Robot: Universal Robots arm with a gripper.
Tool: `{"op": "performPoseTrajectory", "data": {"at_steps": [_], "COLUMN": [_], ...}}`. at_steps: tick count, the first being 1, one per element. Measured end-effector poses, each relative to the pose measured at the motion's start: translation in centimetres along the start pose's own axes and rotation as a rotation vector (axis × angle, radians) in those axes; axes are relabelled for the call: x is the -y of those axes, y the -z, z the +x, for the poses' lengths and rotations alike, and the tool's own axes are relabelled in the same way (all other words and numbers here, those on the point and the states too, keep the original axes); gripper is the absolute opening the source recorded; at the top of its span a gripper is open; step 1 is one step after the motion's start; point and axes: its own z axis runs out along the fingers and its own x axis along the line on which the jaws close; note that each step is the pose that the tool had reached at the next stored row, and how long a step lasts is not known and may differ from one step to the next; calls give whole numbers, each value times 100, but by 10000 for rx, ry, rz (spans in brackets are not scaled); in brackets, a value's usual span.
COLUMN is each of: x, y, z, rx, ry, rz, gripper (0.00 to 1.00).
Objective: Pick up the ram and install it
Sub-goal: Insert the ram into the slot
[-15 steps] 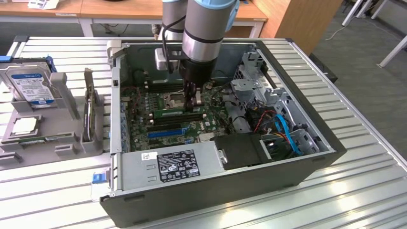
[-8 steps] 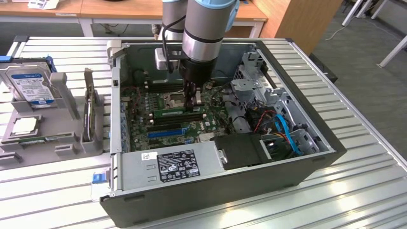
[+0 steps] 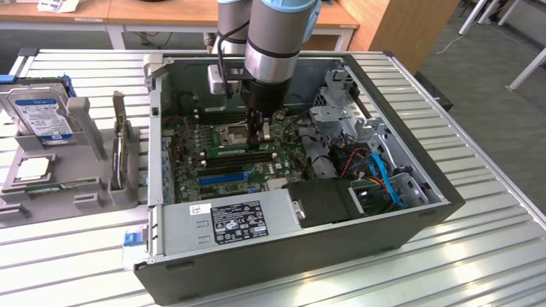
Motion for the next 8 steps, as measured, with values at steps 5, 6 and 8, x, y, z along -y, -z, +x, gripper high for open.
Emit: {"op": "performPoseTrajectory", "data": {"at_steps": [5,6,8], "x": [0,0,1], "y": [-11,-15,-24], "z": [1,1,3], "rx": [0,0,0], "ry": [0,0,0], "rz": [0,0,0], "gripper": [12,12,12]}}
